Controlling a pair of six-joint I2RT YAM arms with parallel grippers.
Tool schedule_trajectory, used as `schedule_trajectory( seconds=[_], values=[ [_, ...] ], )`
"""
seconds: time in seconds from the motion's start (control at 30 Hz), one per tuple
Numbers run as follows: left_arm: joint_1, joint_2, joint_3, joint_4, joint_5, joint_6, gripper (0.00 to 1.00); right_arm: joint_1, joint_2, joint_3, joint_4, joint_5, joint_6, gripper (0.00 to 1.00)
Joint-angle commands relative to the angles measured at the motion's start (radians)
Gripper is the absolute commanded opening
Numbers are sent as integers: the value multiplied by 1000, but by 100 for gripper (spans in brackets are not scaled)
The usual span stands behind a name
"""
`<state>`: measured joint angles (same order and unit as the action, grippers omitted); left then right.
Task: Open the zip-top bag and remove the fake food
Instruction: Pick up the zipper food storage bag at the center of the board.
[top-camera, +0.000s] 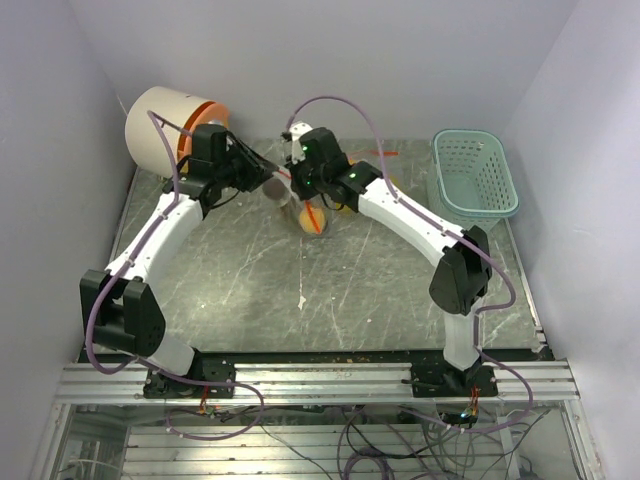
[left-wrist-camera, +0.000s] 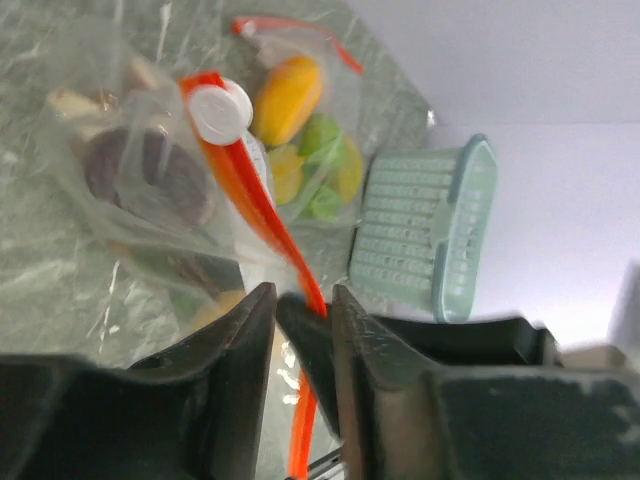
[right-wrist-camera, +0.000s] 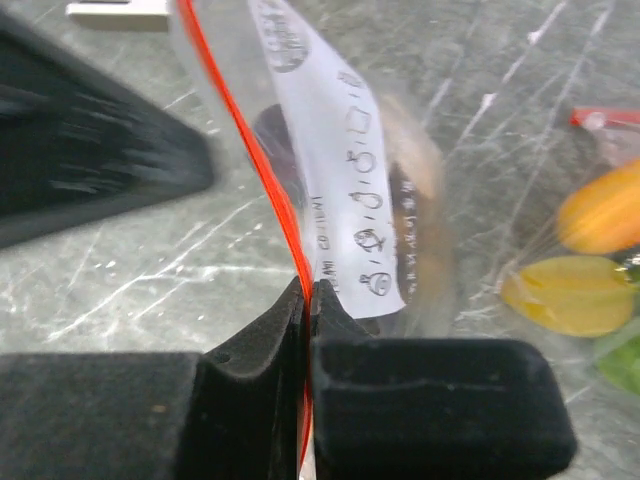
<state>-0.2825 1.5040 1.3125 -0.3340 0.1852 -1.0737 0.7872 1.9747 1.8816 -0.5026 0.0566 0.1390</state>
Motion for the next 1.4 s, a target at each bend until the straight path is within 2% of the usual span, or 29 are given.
schedule_trajectory(
  seconds=[0.0, 0.07, 0.1, 0.33, 0.47, 0.53, 0.6, 0.67, 0.7, 0.83, 1.0, 1.1, 1.23, 1.27, 1.37],
  values=[
    [67, -2, 68, 124, 201, 73, 61, -111, -31, 28, 7, -62, 21, 0],
    [84, -15, 59, 185, 236, 89, 95, -163, -40, 27, 15, -179, 39, 0],
    [92, -24, 54, 201, 248, 98, 100, -186, -48, 22, 20, -224, 44, 0],
    [135, -49, -10, 449, 356, 188, 100, -283, -92, 40, 24, -463, -1, 0],
    [138, -10, 6, 545, 402, 310, 99, -320, -98, 81, 20, -605, -8, 0],
    [141, 26, 35, 571, 445, 367, 96, -333, -105, 87, 39, -683, 8, 0],
    [153, 85, 67, 675, 540, 410, 90, -340, -130, 70, 92, -805, 48, 0],
    [169, 114, 77, 747, 615, 404, 93, -342, -152, 41, 139, -868, 84, 0],
    [176, 126, 77, 785, 657, 391, 99, -344, -169, 29, 161, -899, 103, 0],
    [212, 177, 70, 1045, 809, 226, 99, -348, -208, 4, 232, -998, 172, 0],
    [223, 252, 103, 1370, 909, 8, 99, -349, -251, -37, 342, -1112, 277, 0],
    [224, 328, 177, 1633, 950, -206, 99, -348, -266, -60, 388, -1149, 331, 0],
    [222, 461, 345, 2030, 973, -594, 99, -348, -274, -52, 407, -1196, 369, 0],
    [220, 485, 386, 2058, 978, -643, 99, -348, -275, -55, 416, -1208, 377, 0],
    [193, 496, 421, 2059, 1019, -644, 99, -348, -290, -80, 480, -1235, 431, 0]
  ],
)
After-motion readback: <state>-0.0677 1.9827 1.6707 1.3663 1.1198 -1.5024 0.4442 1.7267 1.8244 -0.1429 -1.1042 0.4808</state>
